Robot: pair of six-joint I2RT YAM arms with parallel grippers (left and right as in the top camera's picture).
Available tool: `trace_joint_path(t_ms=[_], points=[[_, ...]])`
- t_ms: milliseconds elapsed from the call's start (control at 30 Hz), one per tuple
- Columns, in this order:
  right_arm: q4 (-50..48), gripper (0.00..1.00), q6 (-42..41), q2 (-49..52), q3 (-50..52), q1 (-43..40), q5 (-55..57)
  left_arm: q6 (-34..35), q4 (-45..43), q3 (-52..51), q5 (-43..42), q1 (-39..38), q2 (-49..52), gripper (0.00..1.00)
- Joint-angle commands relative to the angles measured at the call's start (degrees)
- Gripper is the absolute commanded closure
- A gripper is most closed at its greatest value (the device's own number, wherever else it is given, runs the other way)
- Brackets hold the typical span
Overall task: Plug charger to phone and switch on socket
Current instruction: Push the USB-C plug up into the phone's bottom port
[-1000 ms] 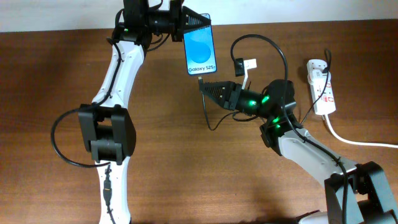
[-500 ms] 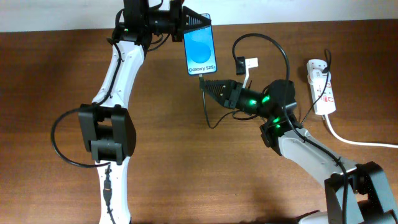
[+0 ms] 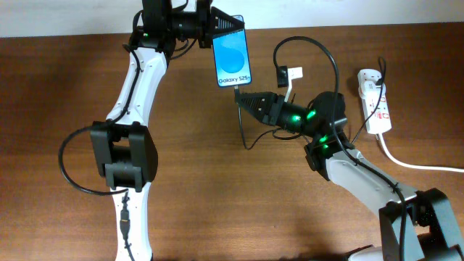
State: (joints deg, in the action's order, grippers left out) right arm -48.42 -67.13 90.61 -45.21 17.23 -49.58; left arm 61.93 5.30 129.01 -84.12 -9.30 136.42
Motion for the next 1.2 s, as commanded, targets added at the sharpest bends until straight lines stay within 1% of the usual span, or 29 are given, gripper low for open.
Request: trace_joint_path(t_ms=[0,500,833,1033,1167], points=[[-0.24,0.96,0.17,0.2,-1.36,-0.48,1.4,-0.35,-0.11,0.79,-1.84,0.31,-1.2,1.0],[-0.24,0.96,0.15,0.2,-1.36,-0.31,2.45,-0.33,-0.11,0.79,-1.57,-1.7,-1.2,1.0],[-0.26,0.96,-0.72,0.2,-1.36,-0.44,2.82,-0.33,-0.11,0.79,-1.64,-1.68,-1.2,1.0],[-0.48,0.96,-0.87,0.2,-1.36,-2.64,2.14,-0.35,-0.11,0.79,-2.05,-1.68,-1.2,1.0],[-0.5,0.96,-0.87,0.2,-1.36,-2.69,2.05,-0.35,-0.11,0.79,-2.05,-1.7,-1.2,1.0]])
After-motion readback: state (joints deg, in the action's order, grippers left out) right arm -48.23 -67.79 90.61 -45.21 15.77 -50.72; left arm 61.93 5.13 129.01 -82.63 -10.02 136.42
